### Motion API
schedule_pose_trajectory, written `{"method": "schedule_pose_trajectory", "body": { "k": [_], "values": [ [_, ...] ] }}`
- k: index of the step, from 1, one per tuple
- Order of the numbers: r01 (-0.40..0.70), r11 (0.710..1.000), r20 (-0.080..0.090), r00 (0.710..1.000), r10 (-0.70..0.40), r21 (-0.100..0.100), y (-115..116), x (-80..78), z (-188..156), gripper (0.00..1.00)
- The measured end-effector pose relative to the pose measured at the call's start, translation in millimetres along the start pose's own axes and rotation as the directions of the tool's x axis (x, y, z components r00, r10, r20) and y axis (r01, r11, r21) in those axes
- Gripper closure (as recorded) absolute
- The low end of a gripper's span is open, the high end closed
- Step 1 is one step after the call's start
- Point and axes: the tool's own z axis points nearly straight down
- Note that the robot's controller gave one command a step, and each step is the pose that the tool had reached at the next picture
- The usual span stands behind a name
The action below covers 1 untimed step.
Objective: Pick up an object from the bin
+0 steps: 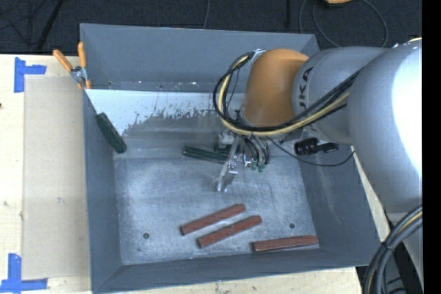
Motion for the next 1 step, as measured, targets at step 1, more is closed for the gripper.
{"method": "schedule_pose_trajectory", "body": {
  "k": [1],
  "values": [
    [0.004, 1.000, 0.014, 1.000, -0.004, -0.004, 2.1, -3.3, -3.3, 1.00]
  ]
}}
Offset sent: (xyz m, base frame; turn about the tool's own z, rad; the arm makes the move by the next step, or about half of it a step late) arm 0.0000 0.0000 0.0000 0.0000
